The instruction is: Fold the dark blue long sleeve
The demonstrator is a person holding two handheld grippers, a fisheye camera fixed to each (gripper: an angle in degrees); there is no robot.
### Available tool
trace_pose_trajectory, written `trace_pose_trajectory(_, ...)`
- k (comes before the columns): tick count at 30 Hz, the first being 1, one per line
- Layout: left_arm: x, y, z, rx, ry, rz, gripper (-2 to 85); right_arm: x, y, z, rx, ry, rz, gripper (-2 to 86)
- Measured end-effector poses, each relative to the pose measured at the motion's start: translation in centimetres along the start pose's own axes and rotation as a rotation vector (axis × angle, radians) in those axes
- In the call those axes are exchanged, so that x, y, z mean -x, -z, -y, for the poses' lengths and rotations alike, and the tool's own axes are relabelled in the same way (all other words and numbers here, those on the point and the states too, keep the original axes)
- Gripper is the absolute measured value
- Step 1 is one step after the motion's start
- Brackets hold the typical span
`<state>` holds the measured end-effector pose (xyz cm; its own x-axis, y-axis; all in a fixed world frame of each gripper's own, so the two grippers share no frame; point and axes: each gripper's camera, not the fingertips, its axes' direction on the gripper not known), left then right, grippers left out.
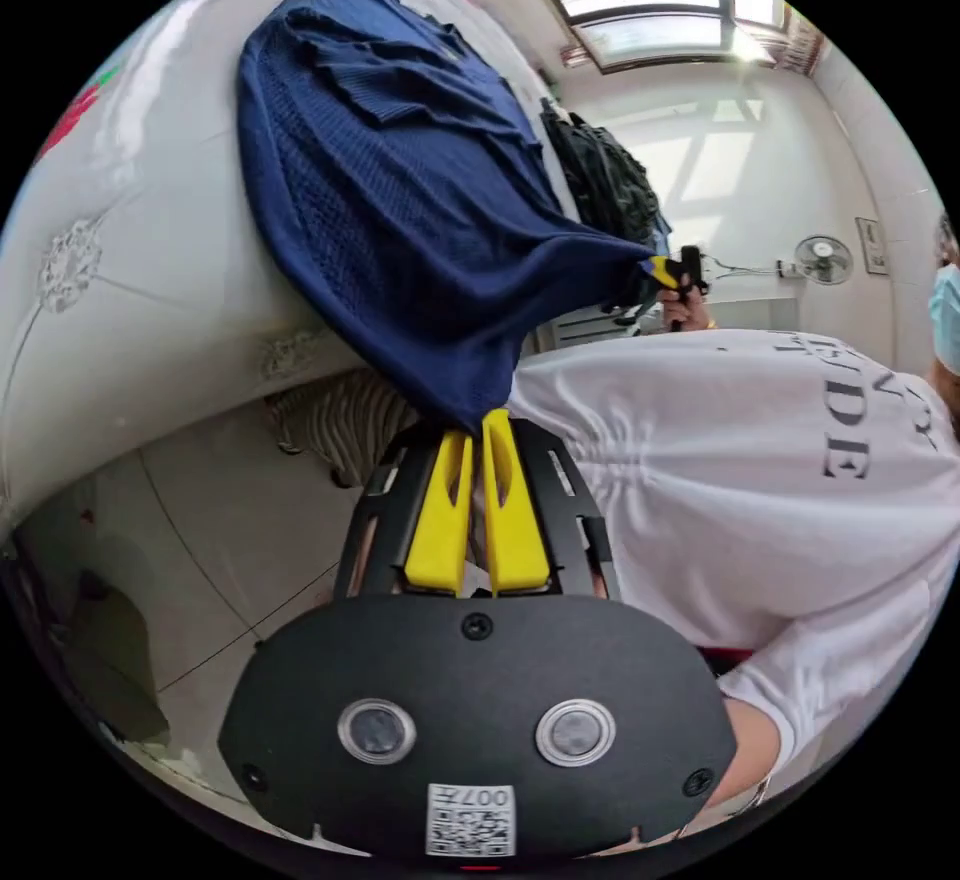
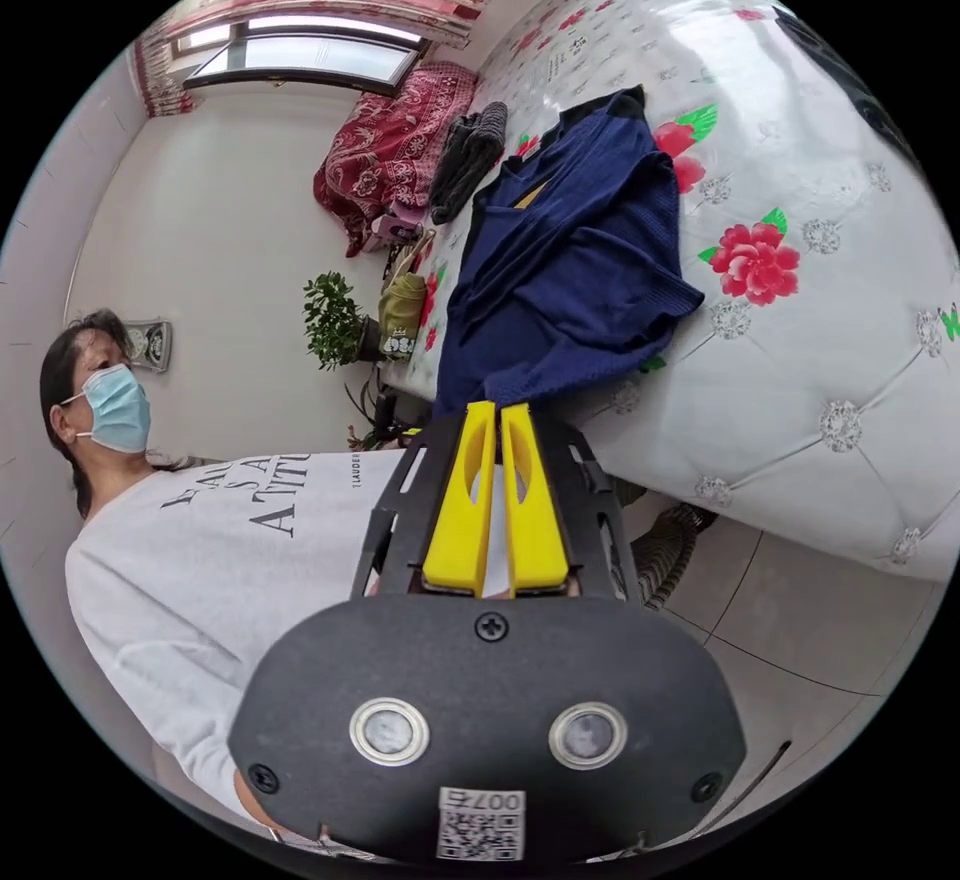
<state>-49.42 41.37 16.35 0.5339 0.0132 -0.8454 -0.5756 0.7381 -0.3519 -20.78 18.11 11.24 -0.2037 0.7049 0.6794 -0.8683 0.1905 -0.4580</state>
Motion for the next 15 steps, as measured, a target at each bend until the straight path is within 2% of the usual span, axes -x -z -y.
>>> trace_pose_trajectory(3,-1.0,7.4,0.0,-0.106,-0.095,-0.205,-0.8,0.0,0.3,-0.4,0.007,-0.004,0.085,-0.2)
trace_pose_trajectory(6,0.2,11.5,2.9,-0.22,-0.121,-0.299,-0.7,-0.4,0.7,1.8,-0.019,-0.011,0.164,-0.1)
trace_pose_trajectory(8,3.7,14.7,7.1,-0.403,-0.003,-0.335,-0.4,-0.9,0.7,4.3,-0.064,-0.024,0.211,0.0)
trace_pose_trajectory(11,9.3,15.8,11.0,-0.721,0.286,-0.376,2.2,-2.6,-0.6,9.6,-0.178,-0.081,0.225,0.7)
trace_pose_trajectory(13,10.8,15.2,12.7,-0.817,0.387,-0.354,5.2,-4.0,-3.1,13.7,-0.252,-0.106,0.151,1.8)
trace_pose_trajectory(15,9.9,14.8,14.7,-0.784,0.41,-0.195,7.5,-4.9,-5.3,15.6,-0.257,-0.139,0.062,2.4)
